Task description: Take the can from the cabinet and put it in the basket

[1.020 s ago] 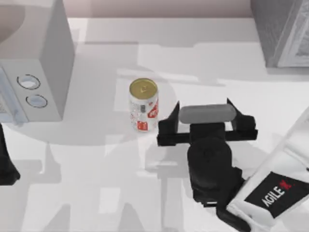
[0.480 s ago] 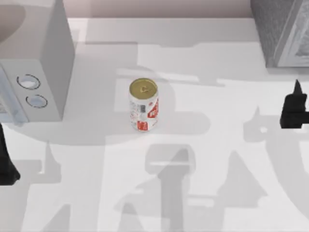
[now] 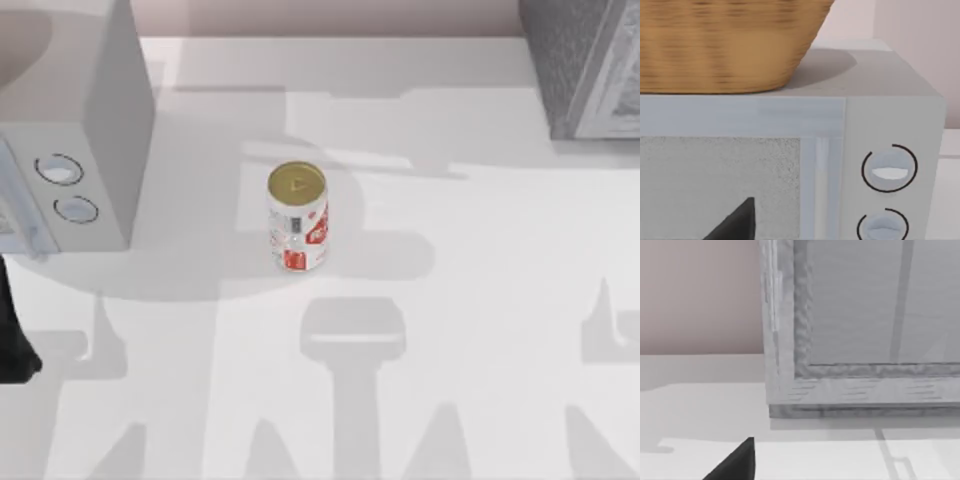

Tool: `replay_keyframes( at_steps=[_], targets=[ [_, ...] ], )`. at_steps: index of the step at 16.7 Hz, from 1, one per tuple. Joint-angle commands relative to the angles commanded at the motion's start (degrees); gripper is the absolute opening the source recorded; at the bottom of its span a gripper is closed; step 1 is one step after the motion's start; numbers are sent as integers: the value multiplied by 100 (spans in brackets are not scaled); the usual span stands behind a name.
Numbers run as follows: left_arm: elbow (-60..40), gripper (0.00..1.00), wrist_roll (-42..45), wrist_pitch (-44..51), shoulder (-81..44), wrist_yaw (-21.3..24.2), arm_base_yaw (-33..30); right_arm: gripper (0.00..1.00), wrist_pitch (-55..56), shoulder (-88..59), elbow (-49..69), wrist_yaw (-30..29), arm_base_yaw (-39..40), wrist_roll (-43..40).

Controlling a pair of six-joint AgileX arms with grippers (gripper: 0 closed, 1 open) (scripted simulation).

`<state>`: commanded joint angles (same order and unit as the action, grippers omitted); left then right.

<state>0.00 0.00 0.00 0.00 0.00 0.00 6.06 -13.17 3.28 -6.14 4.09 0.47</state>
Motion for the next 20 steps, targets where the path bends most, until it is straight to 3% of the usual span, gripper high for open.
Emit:
replay_keyframes(
  at_steps=[5, 14, 20],
  targets=[
    [0, 100, 0, 0, 0, 0, 0, 100, -574, 1245, -313, 578, -390, -44],
    [0, 100, 0, 0, 0, 0, 0, 100, -406, 1110, -237, 760, -572, -39],
    [0, 100, 0, 0, 0, 0, 0, 100, 1309, -898, 277, 2186, -2031, 7]
  ],
)
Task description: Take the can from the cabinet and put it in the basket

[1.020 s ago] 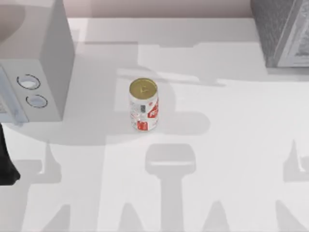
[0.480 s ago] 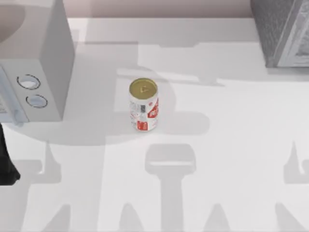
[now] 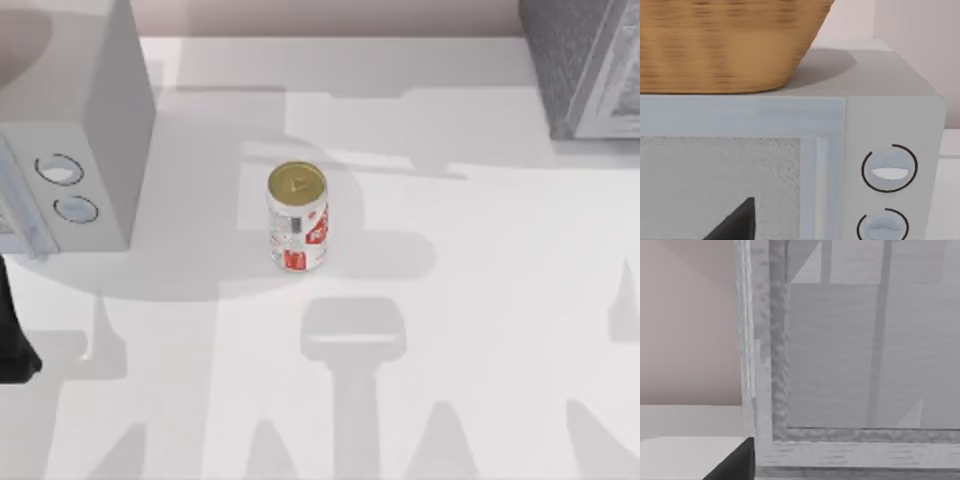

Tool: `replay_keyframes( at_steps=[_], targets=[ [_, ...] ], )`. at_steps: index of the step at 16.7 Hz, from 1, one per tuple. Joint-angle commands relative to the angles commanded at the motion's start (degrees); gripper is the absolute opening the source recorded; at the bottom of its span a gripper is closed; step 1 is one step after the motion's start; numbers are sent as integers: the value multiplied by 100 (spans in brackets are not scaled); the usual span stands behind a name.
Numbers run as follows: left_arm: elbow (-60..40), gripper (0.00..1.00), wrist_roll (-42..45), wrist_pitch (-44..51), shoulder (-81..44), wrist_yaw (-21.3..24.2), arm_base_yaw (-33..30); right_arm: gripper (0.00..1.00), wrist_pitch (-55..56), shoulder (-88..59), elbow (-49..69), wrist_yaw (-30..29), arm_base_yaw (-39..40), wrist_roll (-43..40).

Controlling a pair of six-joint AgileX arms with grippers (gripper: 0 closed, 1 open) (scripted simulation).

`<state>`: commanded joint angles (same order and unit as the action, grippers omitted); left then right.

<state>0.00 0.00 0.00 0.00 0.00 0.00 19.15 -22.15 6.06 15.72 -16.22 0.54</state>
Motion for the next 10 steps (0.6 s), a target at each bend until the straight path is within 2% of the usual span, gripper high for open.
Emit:
replay_keyframes(
  at_steps=[10],
  targets=[
    [0, 100, 0, 0, 0, 0, 0, 100, 3781, -5092, 1126, 3174, -3197, 110]
  ],
)
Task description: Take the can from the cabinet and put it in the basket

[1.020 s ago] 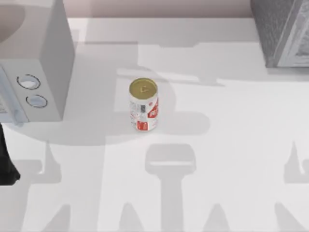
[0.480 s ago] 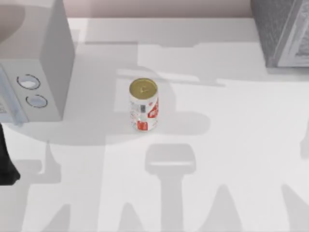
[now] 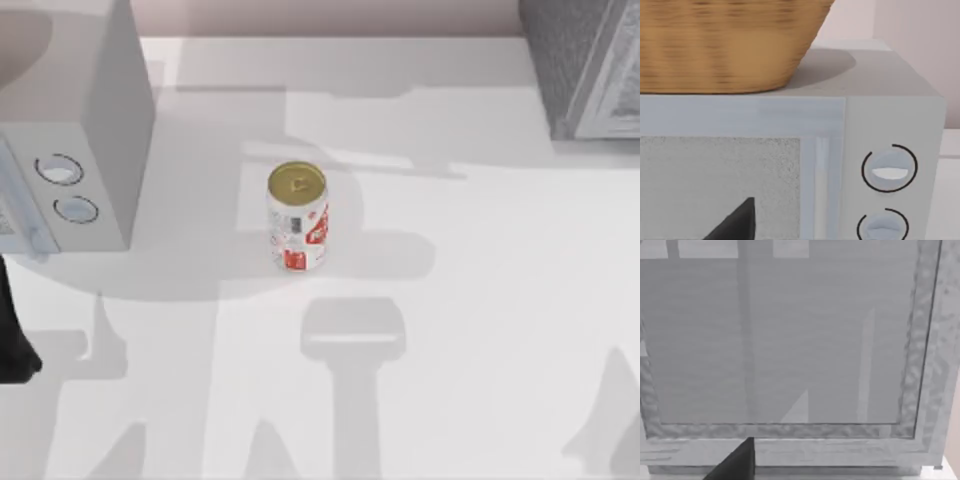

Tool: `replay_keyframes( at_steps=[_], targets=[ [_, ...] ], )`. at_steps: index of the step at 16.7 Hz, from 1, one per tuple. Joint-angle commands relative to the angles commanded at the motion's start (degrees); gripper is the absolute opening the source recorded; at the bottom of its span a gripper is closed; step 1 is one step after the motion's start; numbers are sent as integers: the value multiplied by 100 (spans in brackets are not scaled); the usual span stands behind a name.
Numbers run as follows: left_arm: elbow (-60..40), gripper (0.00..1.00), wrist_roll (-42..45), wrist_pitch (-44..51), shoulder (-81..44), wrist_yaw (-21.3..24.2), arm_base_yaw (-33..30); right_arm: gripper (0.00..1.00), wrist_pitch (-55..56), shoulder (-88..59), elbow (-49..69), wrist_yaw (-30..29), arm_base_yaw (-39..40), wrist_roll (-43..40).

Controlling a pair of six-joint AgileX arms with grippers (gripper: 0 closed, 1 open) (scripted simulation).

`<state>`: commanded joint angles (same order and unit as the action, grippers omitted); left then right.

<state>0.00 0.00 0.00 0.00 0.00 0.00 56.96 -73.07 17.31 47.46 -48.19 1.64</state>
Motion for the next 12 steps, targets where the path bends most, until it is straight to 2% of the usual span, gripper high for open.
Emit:
replay_keyframes(
  at_steps=[5, 12],
  targets=[
    [0, 100, 0, 0, 0, 0, 0, 100, 1103, -1388, 329, 922, -932, 32],
    [0, 100, 0, 0, 0, 0, 0, 100, 1231, -1556, 357, 1034, -1036, 34]
  ],
)
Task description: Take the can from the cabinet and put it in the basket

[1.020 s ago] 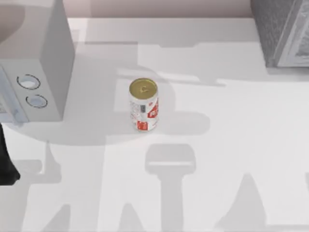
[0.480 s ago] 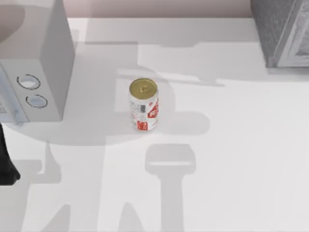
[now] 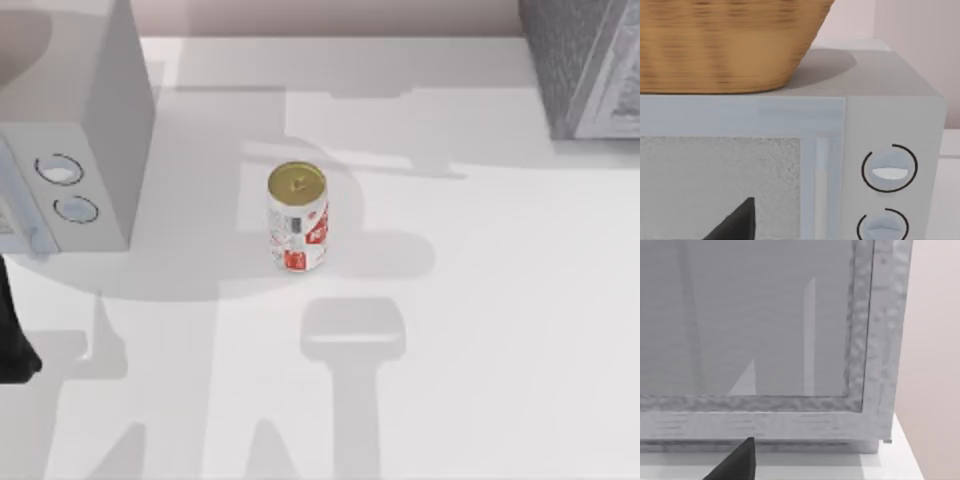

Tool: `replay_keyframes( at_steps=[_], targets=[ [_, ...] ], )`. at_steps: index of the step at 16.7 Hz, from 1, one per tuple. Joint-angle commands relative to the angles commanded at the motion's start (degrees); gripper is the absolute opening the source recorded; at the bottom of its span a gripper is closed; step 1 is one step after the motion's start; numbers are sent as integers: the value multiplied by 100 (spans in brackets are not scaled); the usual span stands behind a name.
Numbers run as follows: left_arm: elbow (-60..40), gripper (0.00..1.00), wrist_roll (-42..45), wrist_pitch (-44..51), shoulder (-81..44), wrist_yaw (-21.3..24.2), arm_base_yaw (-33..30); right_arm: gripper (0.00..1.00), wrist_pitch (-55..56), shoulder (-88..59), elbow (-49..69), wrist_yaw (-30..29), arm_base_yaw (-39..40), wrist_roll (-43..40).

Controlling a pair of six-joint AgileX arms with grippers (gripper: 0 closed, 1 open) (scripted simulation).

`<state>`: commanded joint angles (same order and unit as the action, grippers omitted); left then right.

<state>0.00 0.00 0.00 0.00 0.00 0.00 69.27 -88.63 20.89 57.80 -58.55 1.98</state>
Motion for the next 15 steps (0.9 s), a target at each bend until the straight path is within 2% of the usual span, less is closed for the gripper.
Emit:
replay_keyframes(
  at_steps=[3, 6, 9, 15],
  targets=[
    [0, 100, 0, 0, 0, 0, 0, 100, -354, 26, 366, 12, -53, 4],
    [0, 100, 0, 0, 0, 0, 0, 100, -1236, 82, 1221, 65, -126, 5],
    [0, 100, 0, 0, 0, 0, 0, 100, -2589, 184, 2407, 139, -181, 4],
    [0, 100, 0, 0, 0, 0, 0, 100, -5990, 566, 5161, 210, -211, 2]
  ],
)
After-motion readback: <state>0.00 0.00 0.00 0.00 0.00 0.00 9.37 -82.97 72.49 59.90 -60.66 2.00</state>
